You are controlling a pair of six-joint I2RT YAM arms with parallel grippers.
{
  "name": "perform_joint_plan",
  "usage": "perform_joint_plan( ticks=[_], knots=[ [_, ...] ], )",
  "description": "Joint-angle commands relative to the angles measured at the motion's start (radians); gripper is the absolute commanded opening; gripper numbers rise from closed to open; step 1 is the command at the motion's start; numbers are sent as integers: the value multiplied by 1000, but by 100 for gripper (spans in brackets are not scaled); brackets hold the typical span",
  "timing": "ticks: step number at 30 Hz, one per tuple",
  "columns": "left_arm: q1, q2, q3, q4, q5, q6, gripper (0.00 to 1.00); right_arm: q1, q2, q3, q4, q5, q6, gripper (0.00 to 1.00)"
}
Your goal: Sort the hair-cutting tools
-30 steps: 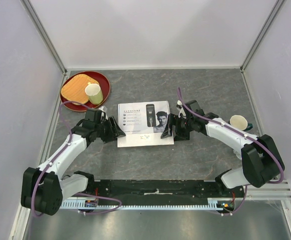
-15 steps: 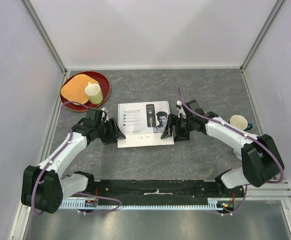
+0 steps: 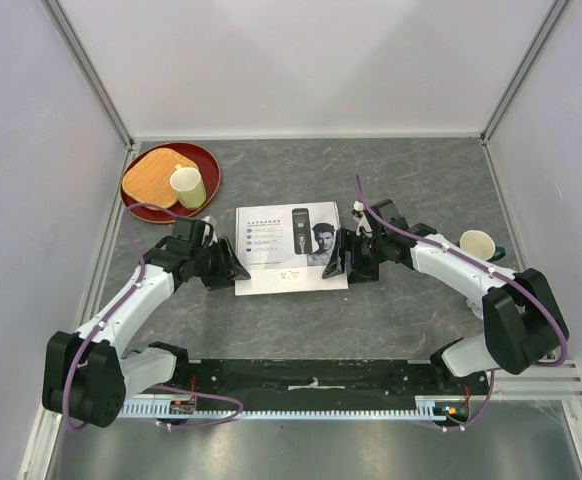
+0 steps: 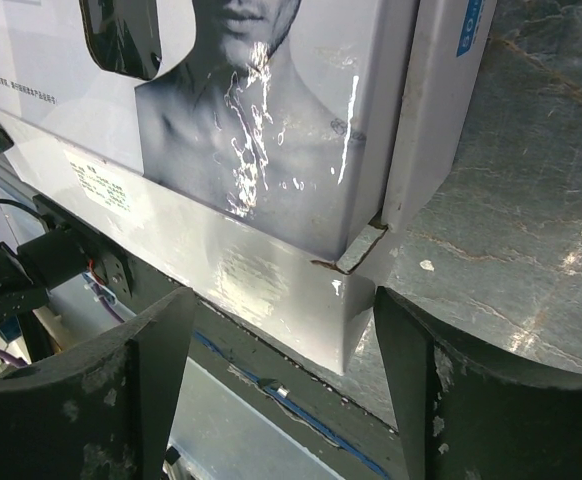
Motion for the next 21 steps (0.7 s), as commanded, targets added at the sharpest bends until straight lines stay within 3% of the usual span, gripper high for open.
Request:
perform_joint_plan(
  ticks=[1,21],
  knots=[
    [-4,-5,36,-2,22,30,52,3,10,24,2,-14,0,79],
    [-4,20,2,28,11,27,47,3,42,-8,1,81,-35,70]
  ],
)
